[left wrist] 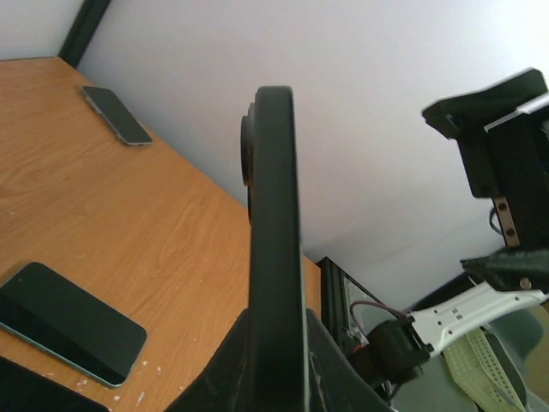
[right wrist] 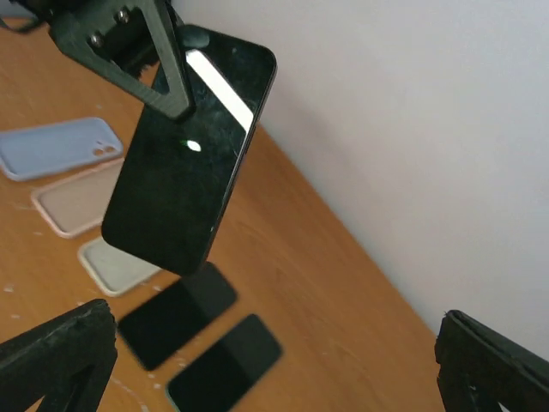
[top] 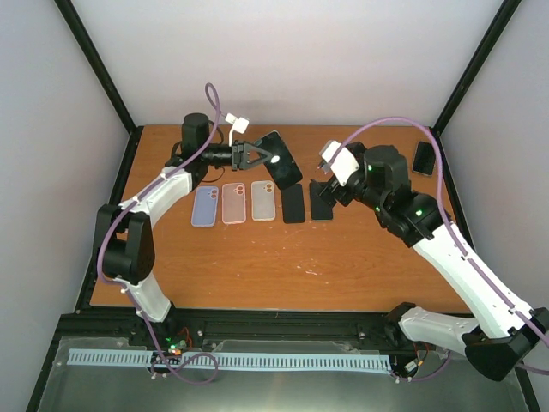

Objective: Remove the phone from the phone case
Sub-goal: Place the phone at the center of the board.

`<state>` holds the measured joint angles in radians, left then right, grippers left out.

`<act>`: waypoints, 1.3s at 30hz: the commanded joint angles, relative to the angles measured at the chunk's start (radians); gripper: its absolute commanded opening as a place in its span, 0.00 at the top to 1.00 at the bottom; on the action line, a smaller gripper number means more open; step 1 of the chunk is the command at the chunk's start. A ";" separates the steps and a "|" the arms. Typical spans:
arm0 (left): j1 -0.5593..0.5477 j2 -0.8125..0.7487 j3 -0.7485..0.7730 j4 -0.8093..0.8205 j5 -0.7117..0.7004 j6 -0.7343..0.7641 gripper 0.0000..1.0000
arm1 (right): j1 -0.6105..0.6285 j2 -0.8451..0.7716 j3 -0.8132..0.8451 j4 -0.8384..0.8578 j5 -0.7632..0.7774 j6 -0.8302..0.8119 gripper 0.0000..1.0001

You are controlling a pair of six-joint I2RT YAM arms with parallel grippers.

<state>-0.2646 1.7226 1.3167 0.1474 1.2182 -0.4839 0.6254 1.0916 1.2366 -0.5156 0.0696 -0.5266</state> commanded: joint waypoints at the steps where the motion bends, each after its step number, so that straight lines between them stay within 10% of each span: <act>1: -0.001 -0.073 -0.019 0.135 0.108 0.001 0.99 | -0.069 0.030 0.088 -0.144 -0.260 0.170 0.01; 39: -0.179 -0.180 0.005 -0.032 0.185 0.223 0.99 | -0.188 0.203 0.166 -0.196 -0.814 0.465 0.64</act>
<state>-0.4183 1.5806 1.2598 0.1093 1.3655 -0.3134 0.4515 1.2823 1.3869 -0.7284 -0.6975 -0.0902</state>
